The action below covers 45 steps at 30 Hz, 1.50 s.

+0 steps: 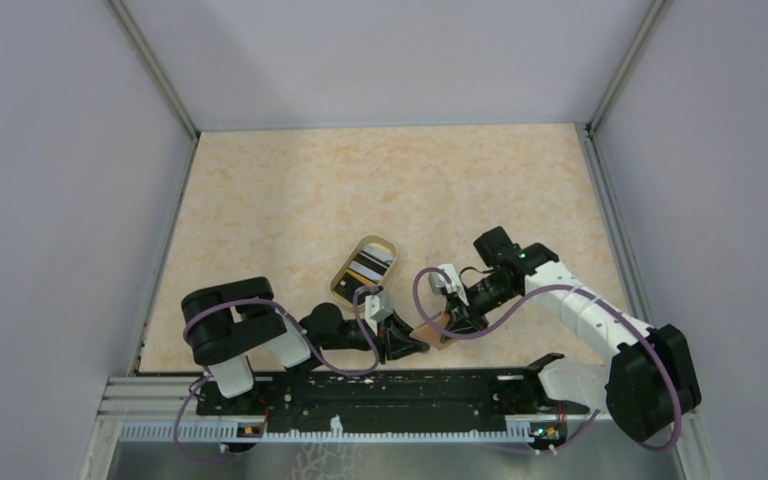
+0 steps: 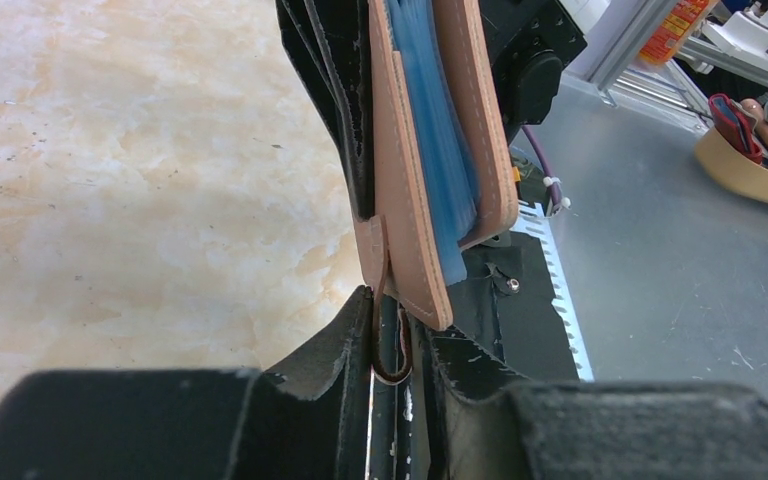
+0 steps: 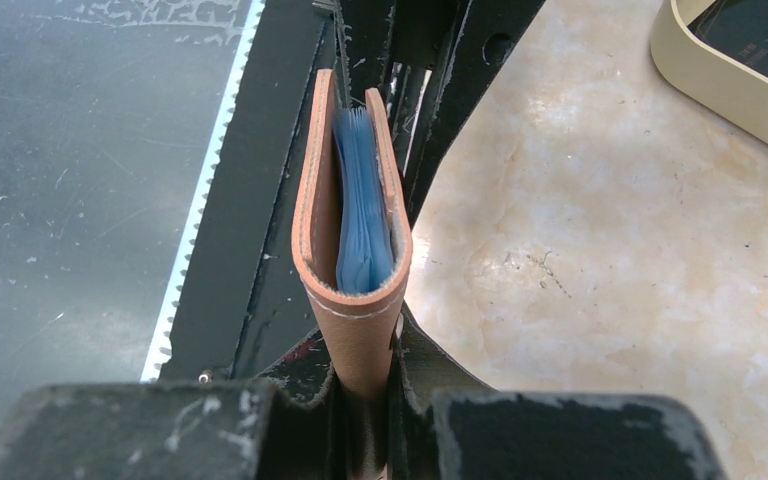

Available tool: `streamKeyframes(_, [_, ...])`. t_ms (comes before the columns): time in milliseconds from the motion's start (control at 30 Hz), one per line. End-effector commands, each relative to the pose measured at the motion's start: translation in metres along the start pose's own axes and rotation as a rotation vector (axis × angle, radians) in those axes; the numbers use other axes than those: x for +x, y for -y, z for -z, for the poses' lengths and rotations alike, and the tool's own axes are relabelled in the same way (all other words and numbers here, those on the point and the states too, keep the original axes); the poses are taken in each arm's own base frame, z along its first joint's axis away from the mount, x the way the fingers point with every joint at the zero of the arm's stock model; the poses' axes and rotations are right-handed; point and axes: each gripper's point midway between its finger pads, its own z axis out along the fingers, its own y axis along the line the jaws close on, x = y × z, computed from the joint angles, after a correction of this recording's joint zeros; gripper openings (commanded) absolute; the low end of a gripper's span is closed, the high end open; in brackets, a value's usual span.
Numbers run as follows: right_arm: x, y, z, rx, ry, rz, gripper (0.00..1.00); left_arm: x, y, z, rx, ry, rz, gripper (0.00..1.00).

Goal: Put the credit cards into the card holder
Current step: Open the card holder at the center of the board.

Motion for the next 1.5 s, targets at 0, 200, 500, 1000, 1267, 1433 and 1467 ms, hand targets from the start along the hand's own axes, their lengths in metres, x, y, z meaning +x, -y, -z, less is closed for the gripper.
streamKeyframes(0, [-0.018, 0.004, 0.003, -0.002, 0.048, 0.052, 0.0, -0.061, 0.021, -0.006, 0.097, 0.229, -0.114, 0.22])
streamKeyframes(200, [-0.018, 0.004, 0.003, -0.002, 0.046, 0.051, 0.0, -0.063, 0.022, -0.01, 0.109, 0.233, -0.111, 0.19])
streamKeyframes(500, [-0.018, 0.004, 0.003, -0.002, 0.047, 0.05, 0.0, -0.064, 0.025, -0.011, 0.125, 0.236, -0.11, 0.11])
streamKeyframes(1000, [-0.023, 0.08, 0.038, 0.44, -0.013, -0.045, 0.67, -0.044, -0.032, -0.014, -0.199, 0.242, 0.344, 0.0])
streamKeyframes(1267, [-0.044, 0.082, 0.064, 0.584, 0.085, 0.051, 0.73, -0.023, -0.064, -0.034, -0.409, 0.176, 0.639, 0.0])
streamKeyframes(1433, [-0.036, 0.083, 0.062, 0.579, 0.064, 0.052, 0.73, -0.022, -0.078, -0.049, -0.573, 0.077, 0.625, 0.0])
streamKeyframes(1467, [-0.034, 0.086, 0.063, 0.598, 0.054, 0.047, 0.73, -0.023, -0.082, -0.047, -0.601, 0.086, 0.621, 0.0])
